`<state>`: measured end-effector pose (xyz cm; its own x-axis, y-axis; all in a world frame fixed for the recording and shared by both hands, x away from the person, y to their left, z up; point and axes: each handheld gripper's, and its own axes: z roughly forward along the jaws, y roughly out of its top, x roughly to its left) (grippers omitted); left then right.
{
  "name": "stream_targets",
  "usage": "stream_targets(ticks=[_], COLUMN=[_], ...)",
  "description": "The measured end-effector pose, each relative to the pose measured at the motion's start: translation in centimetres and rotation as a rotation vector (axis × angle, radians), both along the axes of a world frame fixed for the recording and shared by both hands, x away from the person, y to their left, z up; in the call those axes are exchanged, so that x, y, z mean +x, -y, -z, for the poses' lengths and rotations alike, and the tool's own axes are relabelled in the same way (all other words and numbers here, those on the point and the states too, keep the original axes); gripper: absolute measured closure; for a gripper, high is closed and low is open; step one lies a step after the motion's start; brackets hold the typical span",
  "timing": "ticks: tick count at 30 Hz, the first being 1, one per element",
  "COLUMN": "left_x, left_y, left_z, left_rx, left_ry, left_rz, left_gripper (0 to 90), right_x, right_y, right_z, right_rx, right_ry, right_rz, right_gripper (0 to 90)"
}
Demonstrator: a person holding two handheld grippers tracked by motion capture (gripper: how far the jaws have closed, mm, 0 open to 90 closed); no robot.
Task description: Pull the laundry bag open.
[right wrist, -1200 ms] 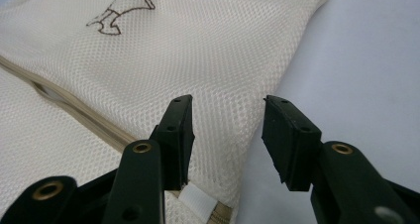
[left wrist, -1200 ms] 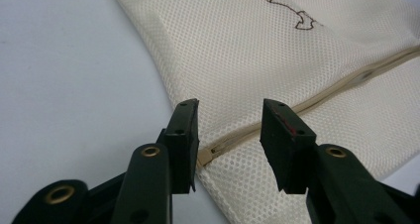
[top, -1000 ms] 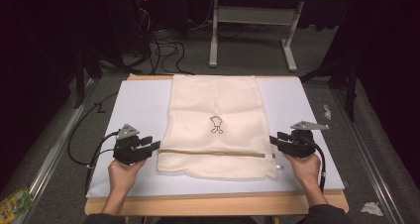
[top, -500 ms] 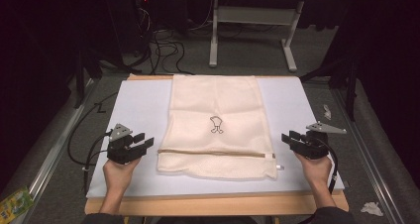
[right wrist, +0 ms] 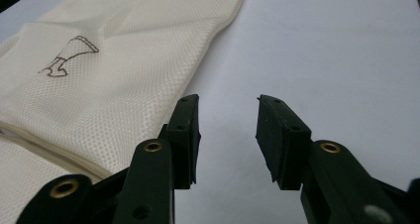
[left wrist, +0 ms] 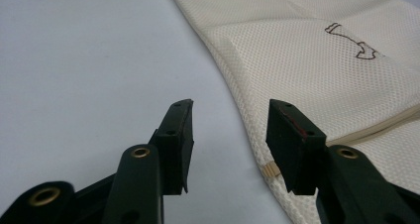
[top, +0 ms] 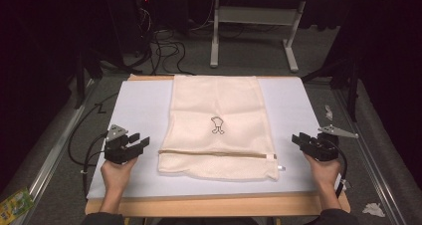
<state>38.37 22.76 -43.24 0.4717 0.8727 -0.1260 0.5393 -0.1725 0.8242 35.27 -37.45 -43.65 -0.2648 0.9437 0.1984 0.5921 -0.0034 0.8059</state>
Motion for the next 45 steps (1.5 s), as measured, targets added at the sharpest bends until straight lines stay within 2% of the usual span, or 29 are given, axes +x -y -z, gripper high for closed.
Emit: stream_targets(ticks=[10, 21, 34, 45], left_x=[0.5, 1.4, 2.4, 3.0], left_y=[-0.3, -0.2, 0.5, 0.9], left_z=[0.7, 1.3, 2.5, 3.1], left_rx=[-0.011, 0.0, 0.022, 0.033], left_ry=[-0.002, 0.003, -0.013, -0.016], left_rz=[-0.029, -0.058, -0.057, -0.064], left_gripper=[53.1, 52.6, 52.5, 52.4], right_x=[0.1, 0.4, 0.9, 1.5], right_y=[1.0, 1.5, 1.1, 0.7], right_z=[0.8, 1.7, 2.4, 2.9], right_rx=[-0.002, -0.01, -0.04, -0.071], right_ry=[-0.007, -0.015, -0.03, -0.024], right_rz=[0.037, 0.081, 0.091, 0.09], right_gripper=[61.9, 62.0, 62.0, 62.0])
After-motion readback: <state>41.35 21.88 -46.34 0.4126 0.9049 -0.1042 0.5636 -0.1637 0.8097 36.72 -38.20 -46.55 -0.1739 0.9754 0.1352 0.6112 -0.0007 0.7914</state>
